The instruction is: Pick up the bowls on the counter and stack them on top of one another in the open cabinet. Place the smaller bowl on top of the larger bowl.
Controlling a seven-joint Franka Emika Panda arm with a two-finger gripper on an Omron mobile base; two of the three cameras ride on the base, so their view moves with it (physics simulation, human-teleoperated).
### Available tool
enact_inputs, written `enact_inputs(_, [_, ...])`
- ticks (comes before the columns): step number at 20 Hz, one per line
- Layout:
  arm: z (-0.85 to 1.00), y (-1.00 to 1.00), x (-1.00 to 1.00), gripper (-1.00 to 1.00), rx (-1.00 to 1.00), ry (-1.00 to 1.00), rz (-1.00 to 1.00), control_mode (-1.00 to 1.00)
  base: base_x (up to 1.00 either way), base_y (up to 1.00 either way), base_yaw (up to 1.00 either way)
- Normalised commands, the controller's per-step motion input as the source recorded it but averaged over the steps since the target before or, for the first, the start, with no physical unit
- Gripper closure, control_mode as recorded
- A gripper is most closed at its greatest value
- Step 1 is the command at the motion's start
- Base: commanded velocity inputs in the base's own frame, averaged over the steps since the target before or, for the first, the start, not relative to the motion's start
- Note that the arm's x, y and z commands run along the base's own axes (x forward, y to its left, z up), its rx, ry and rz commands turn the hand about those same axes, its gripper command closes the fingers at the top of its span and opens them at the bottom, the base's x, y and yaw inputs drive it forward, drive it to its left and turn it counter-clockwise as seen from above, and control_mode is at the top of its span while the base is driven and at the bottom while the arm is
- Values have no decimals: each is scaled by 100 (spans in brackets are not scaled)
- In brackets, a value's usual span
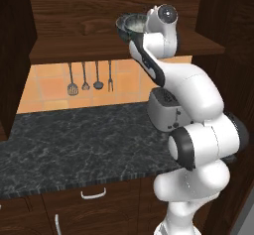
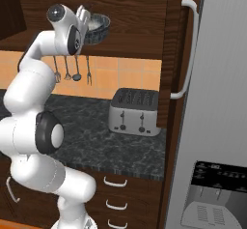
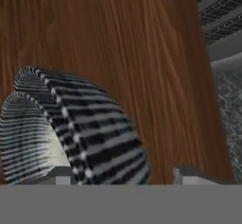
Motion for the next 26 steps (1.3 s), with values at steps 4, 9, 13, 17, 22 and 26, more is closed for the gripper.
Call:
enact_inputs(4, [18, 0, -20, -100, 0, -30, 1, -100, 0, 0, 0])
enact_inputs(9, [1, 0, -70, -100, 2, -28, 1, -100, 0, 0, 0])
enact_inputs(13, [-5, 0, -98, -100, 1, -8, 0, -100, 0, 0, 0])
enact_inputs(17, [-52, -9, -100, -100, -16, 47, 0, -100, 0, 0, 0])
enact_inputs(22, [-73, -16, -94, -100, -21, 76, 4, -100, 0, 0, 0])
enact_inputs(26, [-70, -42, -96, -100, -18, 77, 0, -100, 0, 0, 0])
